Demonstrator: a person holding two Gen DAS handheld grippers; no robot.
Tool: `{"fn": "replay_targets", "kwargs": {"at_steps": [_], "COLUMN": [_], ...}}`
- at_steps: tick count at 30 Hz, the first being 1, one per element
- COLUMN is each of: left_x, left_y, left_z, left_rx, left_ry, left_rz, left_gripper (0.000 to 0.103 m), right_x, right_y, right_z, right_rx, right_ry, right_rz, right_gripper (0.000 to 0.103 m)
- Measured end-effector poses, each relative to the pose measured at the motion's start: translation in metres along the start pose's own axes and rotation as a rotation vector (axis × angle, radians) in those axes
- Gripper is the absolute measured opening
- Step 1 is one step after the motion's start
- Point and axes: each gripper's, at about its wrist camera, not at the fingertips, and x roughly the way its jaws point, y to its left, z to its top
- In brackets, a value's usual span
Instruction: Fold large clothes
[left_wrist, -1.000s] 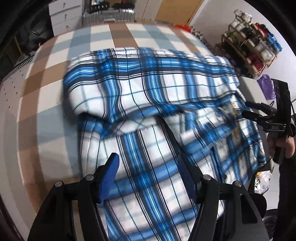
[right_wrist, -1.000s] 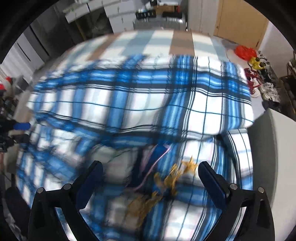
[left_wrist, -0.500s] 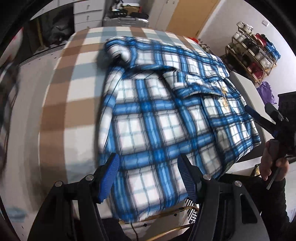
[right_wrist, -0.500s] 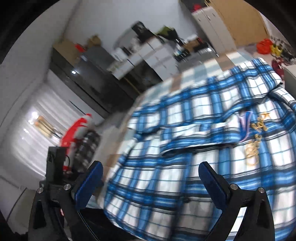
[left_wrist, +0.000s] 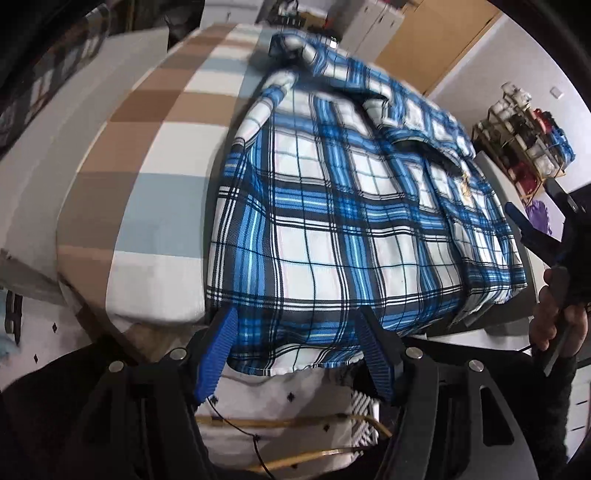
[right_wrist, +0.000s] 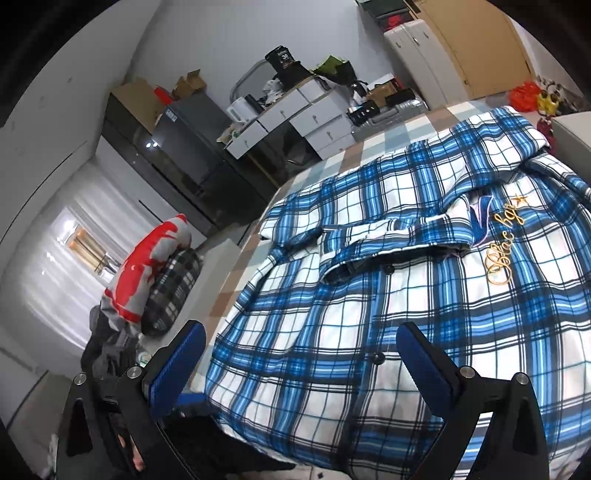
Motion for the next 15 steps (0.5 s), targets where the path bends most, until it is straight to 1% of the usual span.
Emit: {"fn": "replay_targets", "kwargs": {"at_steps": [1, 4, 5, 7, 9, 10, 12, 13, 15], "left_x": [0.0, 0.0, 0.0, 0.002, 0.008, 0.012, 0.012, 0.014, 0.022], "left_y": [0.0, 0.008, 0.011, 0.018, 0.025, 0.027, 0.024, 0.024, 0.028], "left_z": [-0.003, -0.01, -0.012, -0.015, -0.018, -0.019, -0.02, -0.019, -0.022], "left_rx": [-0.006, -0.051, -0.065, -0.101, -0.155, -0.176, -0.17, -0.182, -0.232], "left_ry": [-0.012, -0.004, -0.007, 0.011, 0.041, 0.049, 0.024, 0.01, 0.019], "left_rz": [-0.025, -0.146, -0.157, -0.16, -0.191, -0.193, -0.146, -0.134, -0.152], "left_gripper": [0.07, 0.071, 0.071, 0.071, 0.072, 0.072, 0.072, 0.072, 0.072], "right_x": [0.001, 0.003, 0.003, 0.002, 0.002, 0.002, 0.003, 0.003, 0.003], "right_y": [0.0, 0.003, 0.004, 0.005, 0.008, 0.009, 0.01, 0.011, 0.011], "right_z": [0.0, -0.003, -0.003, -0.004, -0.004, -0.005, -0.005, -0.006, -0.006], "right_rx": [-0.001, -0.012, -0.013, -0.015, -0.019, -0.024, -0.033, -0.034, -0.035], "right_ry": [0.003, 0.011, 0.011, 0.012, 0.011, 0.011, 0.015, 0.017, 0.019], "right_rz": [0.003, -0.001, 0.0, 0.005, 0.014, 0.015, 0.016, 0.016, 0.015], "right_gripper": [0.103, 0.103, 0.103, 0.103, 0.103, 0.103, 0.103, 0.103, 0.103]}}
